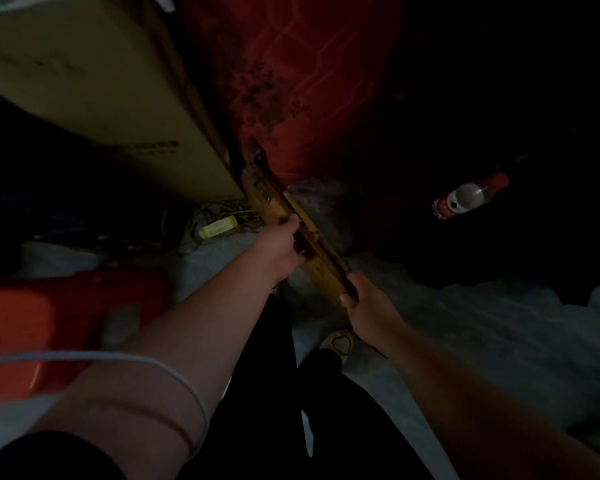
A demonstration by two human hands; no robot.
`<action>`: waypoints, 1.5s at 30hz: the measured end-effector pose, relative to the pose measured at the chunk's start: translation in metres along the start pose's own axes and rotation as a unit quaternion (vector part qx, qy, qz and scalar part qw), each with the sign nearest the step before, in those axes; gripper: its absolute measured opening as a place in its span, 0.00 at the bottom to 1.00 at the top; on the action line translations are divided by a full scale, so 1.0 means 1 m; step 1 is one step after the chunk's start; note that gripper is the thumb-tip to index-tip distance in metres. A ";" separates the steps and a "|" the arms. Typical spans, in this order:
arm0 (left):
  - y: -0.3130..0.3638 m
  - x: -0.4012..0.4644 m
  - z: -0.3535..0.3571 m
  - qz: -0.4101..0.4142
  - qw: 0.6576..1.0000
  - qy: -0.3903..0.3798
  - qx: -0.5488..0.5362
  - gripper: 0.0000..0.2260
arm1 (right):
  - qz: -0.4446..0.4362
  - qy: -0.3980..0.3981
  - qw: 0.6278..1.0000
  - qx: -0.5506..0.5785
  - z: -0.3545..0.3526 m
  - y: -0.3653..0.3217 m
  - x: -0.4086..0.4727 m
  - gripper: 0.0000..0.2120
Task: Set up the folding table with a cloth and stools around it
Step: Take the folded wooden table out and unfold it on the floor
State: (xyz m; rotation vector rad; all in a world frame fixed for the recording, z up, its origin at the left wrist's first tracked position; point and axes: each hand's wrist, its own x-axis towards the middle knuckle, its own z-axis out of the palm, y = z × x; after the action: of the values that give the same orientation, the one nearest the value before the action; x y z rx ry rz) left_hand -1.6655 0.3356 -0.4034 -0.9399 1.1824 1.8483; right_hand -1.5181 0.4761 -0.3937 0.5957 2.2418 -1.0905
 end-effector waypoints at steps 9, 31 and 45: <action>-0.003 -0.121 -0.064 0.052 0.991 0.042 -0.115 0.11 | -0.067 -0.065 0.987 -0.132 -0.020 -0.066 -0.092 0.16; -0.194 -0.379 -0.364 0.148 0.922 0.138 -0.329 0.14 | -0.243 -0.220 0.875 -0.355 0.203 -0.132 -0.307 0.06; -0.343 -0.500 -0.476 0.238 0.735 0.294 -0.563 0.13 | -0.400 -0.376 0.670 -0.500 0.371 -0.159 -0.384 0.06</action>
State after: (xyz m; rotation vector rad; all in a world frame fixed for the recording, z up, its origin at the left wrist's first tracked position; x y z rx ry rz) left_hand -1.0481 -0.1009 -0.2520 -2.1663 0.4805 2.8740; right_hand -1.2205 0.0306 -0.2392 -1.1895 1.8429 -0.1281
